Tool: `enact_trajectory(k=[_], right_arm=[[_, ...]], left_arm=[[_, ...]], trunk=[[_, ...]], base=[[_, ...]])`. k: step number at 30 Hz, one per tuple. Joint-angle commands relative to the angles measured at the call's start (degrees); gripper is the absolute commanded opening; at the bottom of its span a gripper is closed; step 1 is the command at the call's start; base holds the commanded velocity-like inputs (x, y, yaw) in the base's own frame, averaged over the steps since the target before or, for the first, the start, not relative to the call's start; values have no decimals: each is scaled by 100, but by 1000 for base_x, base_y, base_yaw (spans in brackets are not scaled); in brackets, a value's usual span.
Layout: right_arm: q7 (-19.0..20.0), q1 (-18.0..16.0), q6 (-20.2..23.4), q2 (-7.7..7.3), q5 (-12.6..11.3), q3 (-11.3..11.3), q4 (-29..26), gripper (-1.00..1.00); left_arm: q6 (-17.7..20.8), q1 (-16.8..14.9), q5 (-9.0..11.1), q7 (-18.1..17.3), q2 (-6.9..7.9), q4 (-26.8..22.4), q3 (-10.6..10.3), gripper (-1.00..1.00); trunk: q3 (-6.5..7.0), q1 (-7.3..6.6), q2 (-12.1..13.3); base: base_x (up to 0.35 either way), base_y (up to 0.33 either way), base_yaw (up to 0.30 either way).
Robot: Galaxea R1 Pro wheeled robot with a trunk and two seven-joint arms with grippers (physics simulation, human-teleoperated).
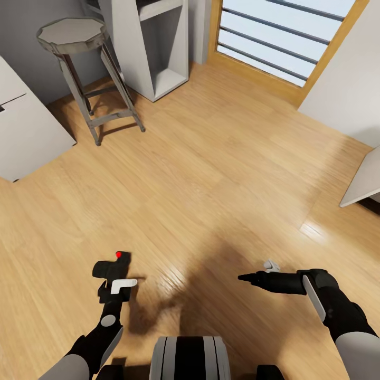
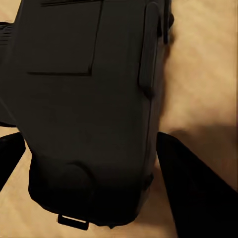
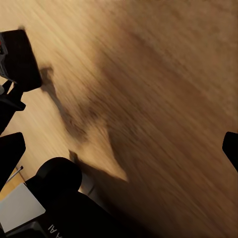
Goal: Attach the digital camera to the camera tripod in the bedroom.
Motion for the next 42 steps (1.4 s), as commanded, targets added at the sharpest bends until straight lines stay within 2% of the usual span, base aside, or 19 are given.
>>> enact_trajectory(k=[1, 11, 14, 15, 16, 17, 18, 21, 22, 24, 25, 27, 31, 32, 33, 36, 39, 40, 42], right_arm=[[-5, -3, 37, -1, -30, -4, 0, 100], [-3, -1, 37, -1, -30, -6, 4, 100], [1, -3, 37, -1, -30, -10, 2, 100], [35, -2, 44, -20, -53, -12, -1, 100], [43, -3, 45, -23, -57, -12, 0, 100], [45, -5, 45, -24, -60, -12, 1, 100], [46, -3, 45, -25, -65, -12, -1, 100], [47, -4, 45, -34, -69, -12, -2, 100], [47, -4, 46, -41, -72, -12, -3, 100], [49, -6, 47, -46, -76, -12, -3, 100], [62, -4, 52, -56, -89, -23, -10, 100], [75, -4, 53, -59, -90, -26, -11, 100], [85, -4, 54, -61, -91, -28, -12, 100], [89, -5, 58, -62, -91, -29, -12, 100], [90, -4, 59, -62, -91, -30, -12, 100], [91, -3, 62, -63, -91, -30, -12, 100], [91, -6, 63, -66, -91, -38, -12, 100], [91, -6, 63, -66, -91, -42, -12, 100], [92, -7, 63, -65, -91, -44, -12, 100]], left_arm=[[7, -3, -36, 61, 5, 3, -41, -100], [9, -3, -63, 115, -8, -122, -22, -100], [35, -3, -59, 142, -96, -345, -15, -100], [3467, -3, 223, 143, -1081, -3189, -31, -100], [3575, -3, 381, 138, -1114, -3193, -31, -100], [3614, -3, 475, 136, -1127, -3186, -31, -100], [3670, -3, 680, 136, -1127, -3161, -33, -100], [3718, -3, 987, 137, -1127, -3121, -36, -100], [3736, -3, 1168, 137, -1127, -3102, -37, -100], [3748, -3, 1315, 137, -1127, -3091, -37, -100], [3768, -3, 1528, 141, -1127, -3066, -57, -100], [3772, -3, 1583, 145, -1127, -3043, -121, -100], [3775, -3, 1619, 155, -1127, -3027, -265, -100], [3771, -3, 1641, 161, -1127, -3039, -463, -100], [3770, -3, 1656, 161, -1127, -3052, -501, -100], [3762, -3, 1909, 148, -1127, -3182, -658, -100], [3759, -1, 2254, 137, -1127, -3356, -736, -100], [3753, 3, 2563, 111, -1127, -3500, -788, -100], [3747, 12, 2907, 58, -1127, -3673, -833, -100]], trunk=[[-3, -1, -1], [-3, -1, -1], [-3, -1, -1], [-3, -1, -1], [-3, -1, -1], [-3, -1, -1], [-3, -1, -1], [-3, -1, -1], [-3, -1, -1], [-3, -1, -1], [-3, -1, -1], [-3, -1, -1], [86, -11, 4], [108, -14, 6], [130, -16, 7], [197, -24, 11], [263, -32, 15], [285, -34, 16], [329, -40, 19]], base=[[0, 0, 0], [0, 0, 0], [0, 0, 0], [0, 0, 0], [0, 0, 0], [0, 0, 0], [0, 0, 0], [0, 0, 0], [0, 0, 0], [0, 0, 0], [0, 0, 0], [0, 0, 0], [0, 0, 0], [0, 0, 0], [0, 0, 0], [0, 0, 0], [0, 0, 0], [0, 0, 0], [0, 0, 0]])
